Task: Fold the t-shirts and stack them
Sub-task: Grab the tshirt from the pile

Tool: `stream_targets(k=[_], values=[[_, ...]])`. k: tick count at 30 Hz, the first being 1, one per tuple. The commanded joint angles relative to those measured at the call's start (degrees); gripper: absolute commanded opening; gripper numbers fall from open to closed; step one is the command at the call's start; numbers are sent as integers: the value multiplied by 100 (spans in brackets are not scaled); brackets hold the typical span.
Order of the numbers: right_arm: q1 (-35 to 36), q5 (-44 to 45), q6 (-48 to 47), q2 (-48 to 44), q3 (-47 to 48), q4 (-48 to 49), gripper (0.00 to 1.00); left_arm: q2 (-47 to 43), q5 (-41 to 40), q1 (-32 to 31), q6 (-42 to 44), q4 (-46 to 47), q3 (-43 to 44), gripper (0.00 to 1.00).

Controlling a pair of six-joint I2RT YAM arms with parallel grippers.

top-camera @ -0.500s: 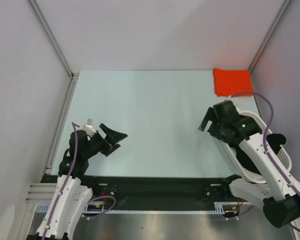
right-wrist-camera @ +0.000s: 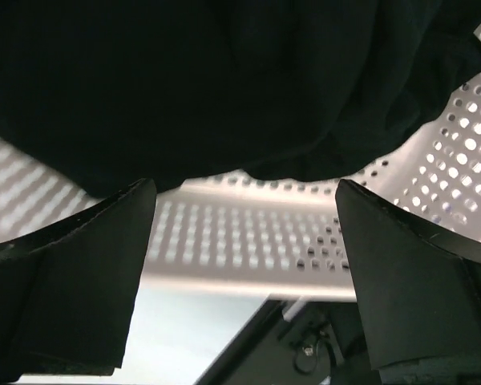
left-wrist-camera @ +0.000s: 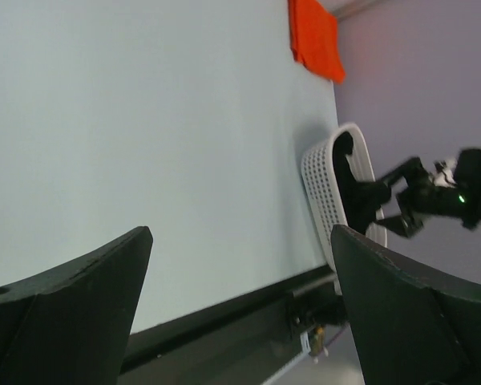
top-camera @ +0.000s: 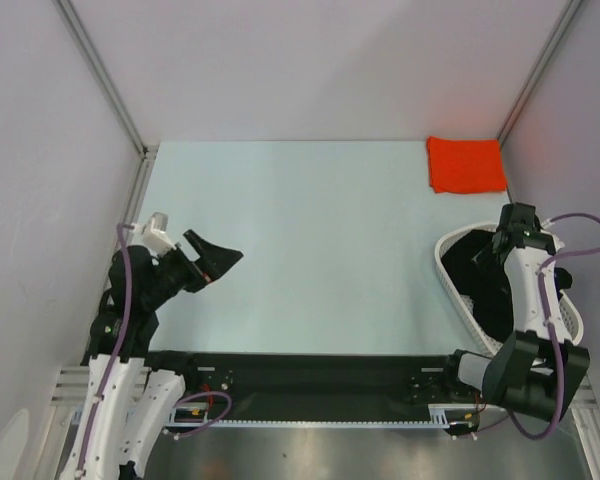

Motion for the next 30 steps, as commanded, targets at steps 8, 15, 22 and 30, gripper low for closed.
stream_targets(k=[8, 15, 22, 30], values=[[-818, 626, 385, 1372, -911, 1983, 96, 820, 2122, 30, 487, 1300, 170, 100], [-844, 864, 360, 1478, -947, 2170, 3, 715, 2157, 4, 356, 1186, 73, 100], [-127, 636, 448, -155, 281, 808, 0, 434, 1990, 13, 312, 422, 82, 95], [3195, 1153, 361, -641, 4110, 58, 0, -172, 1946, 30, -198, 157, -384, 92]])
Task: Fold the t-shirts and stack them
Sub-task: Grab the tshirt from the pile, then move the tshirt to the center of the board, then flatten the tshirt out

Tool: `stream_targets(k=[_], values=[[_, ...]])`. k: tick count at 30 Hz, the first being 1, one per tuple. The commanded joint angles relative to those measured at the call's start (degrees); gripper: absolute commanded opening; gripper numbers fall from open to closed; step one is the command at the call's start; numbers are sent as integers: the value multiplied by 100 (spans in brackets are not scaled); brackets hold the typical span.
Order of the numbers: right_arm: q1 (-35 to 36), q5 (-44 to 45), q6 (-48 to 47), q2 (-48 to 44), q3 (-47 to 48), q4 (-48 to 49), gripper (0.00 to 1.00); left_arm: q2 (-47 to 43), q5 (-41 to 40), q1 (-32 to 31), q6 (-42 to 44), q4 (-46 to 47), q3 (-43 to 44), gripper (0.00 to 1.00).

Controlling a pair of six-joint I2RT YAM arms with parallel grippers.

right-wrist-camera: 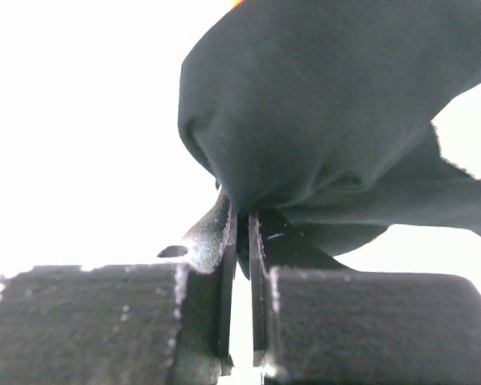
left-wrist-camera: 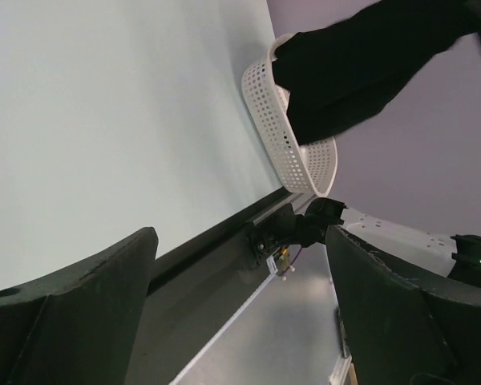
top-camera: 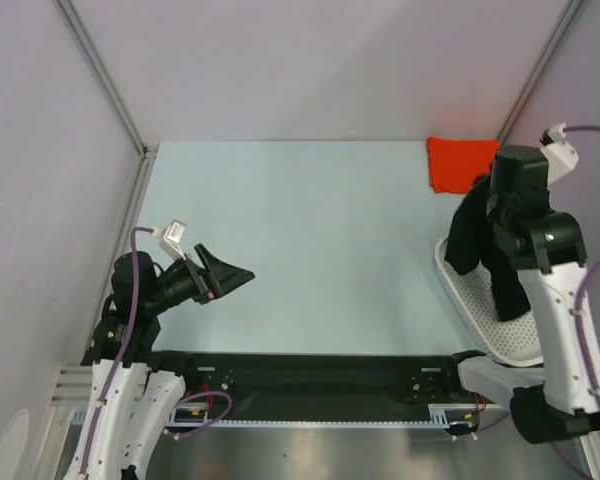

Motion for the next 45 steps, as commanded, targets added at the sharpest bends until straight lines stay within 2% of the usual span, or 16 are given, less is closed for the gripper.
stream_targets(k=[1, 7, 9, 13, 16, 18, 19, 20, 22, 24, 25, 28, 33, 37, 39, 45], values=[[1716, 284, -151, -205, 1422, -114, 0, -225, -15, 26, -366, -101, -156, 92], [3618, -963, -687, 251, 2522, 905, 0, -410, -111, 35, -464, -57, -78, 92], [4582, -956, -802, 374, 2593, 1230, 0, -419, -199, 35, -437, -109, 1, 92], [5370, -859, -759, 586, 2199, 1232, 0, -515, -436, 35, -341, -372, 334, 92], [5362, -1096, -391, 393, 1120, 1117, 14, -542, -761, 44, -165, -871, 615, 93], [5195, -1123, -66, 183, 86, 769, 46, -577, -1189, 35, -25, -1224, 765, 96], [4759, -1401, 232, 147, -277, 522, 66, -603, -1349, 35, -7, -1591, 879, 97], [4476, -1674, 278, 103, -585, 128, 70, -673, -1516, 35, 2, -1751, 906, 99], [3697, -2593, 200, -99, -1675, -42, 72, -726, -1937, 35, -68, -2146, 837, 100], [3377, -3315, 16, -423, -2665, 79, 73, -753, -2132, 35, -243, -2306, 679, 100], [3271, -3546, -28, -512, -2906, 167, 77, -753, -2255, 35, -314, -2376, 469, 100], [3120, -4040, -99, -636, -3461, 527, 77, -683, -2282, 35, -639, -2107, -49, 96], [3190, -5032, -108, -49, -3621, 2047, 77, -165, -2317, 35, -833, -1631, -657, 84], [3217, -5148, -389, 1199, -3244, 2400, 77, 546, -2703, 35, -850, -1594, -921, 94], [3199, -5105, -494, 2015, -2919, 2575, 77, 793, -3063, 35, -903, -1595, -965, 96], [2927, -5499, -381, 3044, -2707, 3112, 75, 821, -3458, 35, -1114, -2059, -974, 94]])
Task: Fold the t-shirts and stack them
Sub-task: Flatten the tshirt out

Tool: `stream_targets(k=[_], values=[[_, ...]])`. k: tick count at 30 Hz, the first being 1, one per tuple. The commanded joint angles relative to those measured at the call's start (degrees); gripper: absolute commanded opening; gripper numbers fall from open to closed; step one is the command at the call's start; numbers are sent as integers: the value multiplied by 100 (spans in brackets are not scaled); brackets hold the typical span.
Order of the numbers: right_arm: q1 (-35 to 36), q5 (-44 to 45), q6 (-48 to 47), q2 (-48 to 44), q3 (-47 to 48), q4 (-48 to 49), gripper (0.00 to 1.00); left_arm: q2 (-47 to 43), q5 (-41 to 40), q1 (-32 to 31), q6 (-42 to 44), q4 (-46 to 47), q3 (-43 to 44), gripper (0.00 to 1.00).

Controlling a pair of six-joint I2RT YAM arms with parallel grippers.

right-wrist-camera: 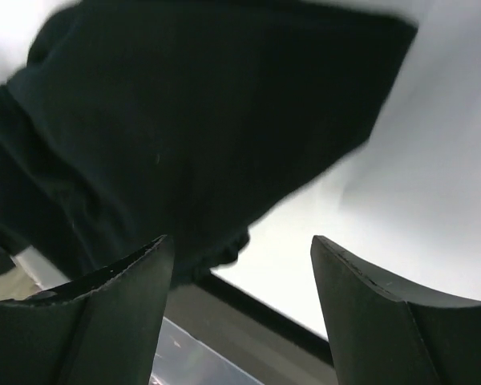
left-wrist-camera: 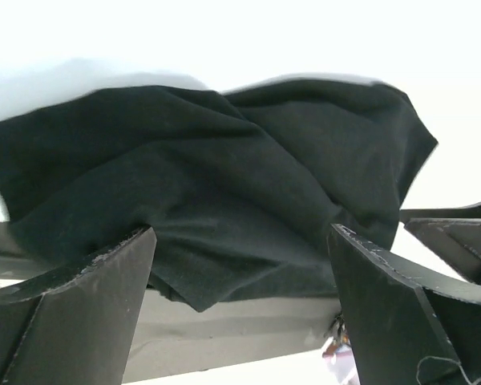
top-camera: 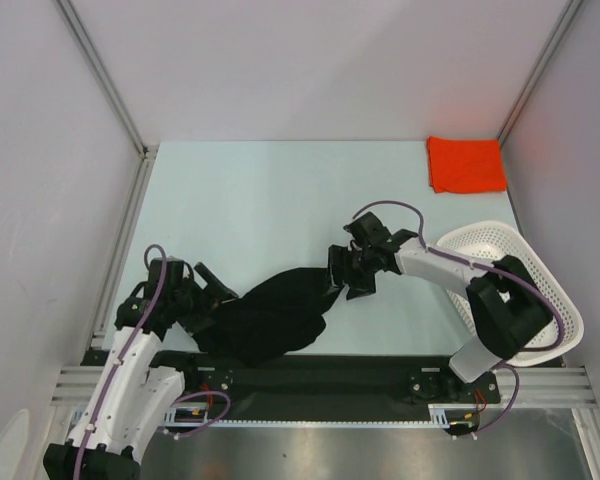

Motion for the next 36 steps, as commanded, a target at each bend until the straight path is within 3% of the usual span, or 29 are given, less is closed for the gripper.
stream_targets(k=[1, 6, 9, 11, 13, 14, 15, 17, 19, 21, 23, 24, 25, 26, 29, 36], values=[[-233, -431, 21, 417, 303, 640, 74, -128, -577, 33, -237, -316, -56, 94], [-480, -975, 399, 979, 311, 1282, 65, -32, -482, 42, -448, -89, -494, 87], [-524, -1169, 453, 1191, 417, 1344, 47, -49, -235, 50, -563, 157, -706, 79], [-533, -1161, 470, 1226, 461, 1326, 44, -40, -191, 50, -502, 132, -698, 73], [-542, -1161, 505, 1165, 435, 1353, 40, -32, -252, 50, -431, -8, -628, 75], [-550, -1161, 514, 1147, 435, 1353, 40, -32, -322, 50, -405, -105, -584, 88], [-551, -1187, 514, 1130, 426, 1361, 37, -32, -357, 50, -387, -236, -523, 92], [-551, -1196, 514, 1086, 400, 1361, 31, -75, -410, 50, -361, -238, -531, 90], [-542, -1214, 549, 1051, 365, 1423, 24, -111, -376, 50, -369, -18, -671, 80], [-542, -1205, 576, 1033, 329, 1467, 20, -137, -122, 59, -431, 279, -838, 60], [-550, -1196, 558, 1016, 347, 1485, 7, -128, 2, 68, -414, 404, -874, 35], [-551, -1153, 532, 946, 416, 1441, 0, -154, 63, 68, -387, 500, -865, 24], [-559, -1074, 506, 876, 452, 1258, 0, -172, 90, 68, -361, 553, -839, 19], [-559, -917, 444, 770, 487, 1169, 0, -190, 99, 77, -256, 571, -778, 0], [-603, -443, 330, 138, 636, 642, 0, -137, 29, 121, 260, 361, -103, 0], [-753, 1210, -223, -1848, 1506, -993, 0, 214, -744, 129, 1747, -413, 3181, 0]])
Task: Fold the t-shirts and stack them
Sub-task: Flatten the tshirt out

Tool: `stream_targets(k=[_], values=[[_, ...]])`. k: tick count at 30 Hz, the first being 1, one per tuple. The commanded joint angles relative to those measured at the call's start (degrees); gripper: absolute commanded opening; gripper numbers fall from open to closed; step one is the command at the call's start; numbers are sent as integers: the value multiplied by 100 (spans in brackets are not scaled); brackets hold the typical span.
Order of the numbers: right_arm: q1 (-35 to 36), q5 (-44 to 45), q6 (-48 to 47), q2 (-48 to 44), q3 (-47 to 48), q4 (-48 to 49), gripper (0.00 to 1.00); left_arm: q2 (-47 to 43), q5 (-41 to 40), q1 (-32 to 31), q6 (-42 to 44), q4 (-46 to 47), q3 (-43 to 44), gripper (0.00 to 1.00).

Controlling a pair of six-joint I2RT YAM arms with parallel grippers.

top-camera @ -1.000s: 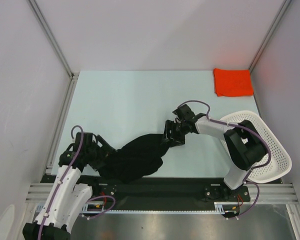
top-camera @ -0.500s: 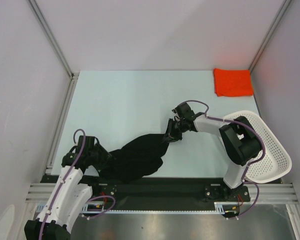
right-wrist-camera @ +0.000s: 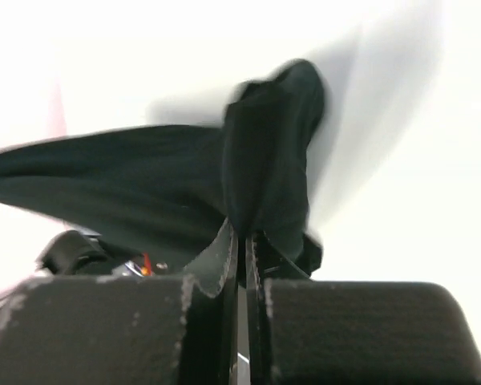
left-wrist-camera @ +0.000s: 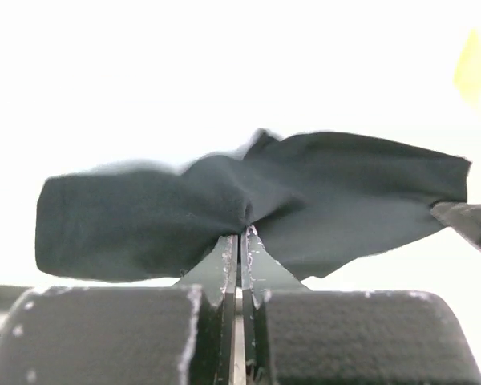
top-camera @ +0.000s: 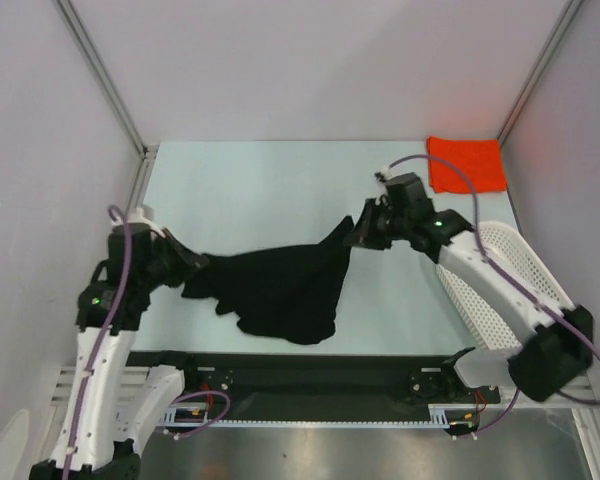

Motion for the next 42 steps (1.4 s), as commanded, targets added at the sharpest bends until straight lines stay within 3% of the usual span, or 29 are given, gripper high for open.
stream_targets(k=[1, 3, 8, 12, 17, 20, 24, 29, 31, 32, 33, 34, 36, 39, 40, 42], values=[[-136, 1183, -412, -1343, 748, -989, 0, -4, -419, 53, 1027, -57, 1586, 0], [-206, 1526, -517, -1671, 1240, -1183, 0, 31, -165, 53, 1238, -40, 2217, 0], [-374, 2070, -913, -2374, 2487, -1772, 0, -47, 731, 53, 1283, 241, 2853, 0], [-391, 2072, -1098, -2664, 3480, -1984, 0, -293, 873, 53, 1204, 347, 3309, 0], [-383, 1923, -1072, -2894, 3747, -2081, 0, -487, 856, 53, 1186, 233, 3627, 0], [-391, 1766, -1106, -2728, 3624, -1818, 0, -592, 680, 53, 1037, 172, 3391, 0], [-391, 1834, -1422, -2087, 3351, -1107, 0, -654, 566, 53, 729, 267, 2322, 0], [-820, 1564, -1669, -518, 2658, 510, 0, -453, -108, 53, 387, 839, 983, 1], [-1347, 882, -1390, 240, 2927, 427, 13, -85, -602, 53, 202, 682, 868, 2], [-1471, 781, -1327, 1183, 3451, 137, 20, 326, -760, 53, 254, 786, 894, 7], [-1542, 780, -1257, 1602, 3839, -579, 41, 626, -1031, 53, 254, 708, 1024, 18], [-1647, 667, -1265, 2111, 4296, -1082, 44, 916, -1138, 70, 281, 612, 1200, 43], [-1570, 988, -1693, 3001, 5358, -2311, 52, 1714, -1279, 62, 491, 305, 1752, 60], [-1525, 1131, -1915, 3039, 5346, -2659, 63, 2052, -1525, 53, 615, 286, 1922, 72], [-1516, 1227, -1933, 2978, 5137, -2965, 64, 2018, -1578, 53, 606, 294, 1827, 92], [-1455, 1080, -2003, 2454, 4115, -2908, 64, 1791, -1509, 53, 650, 514, 1354, 93]])
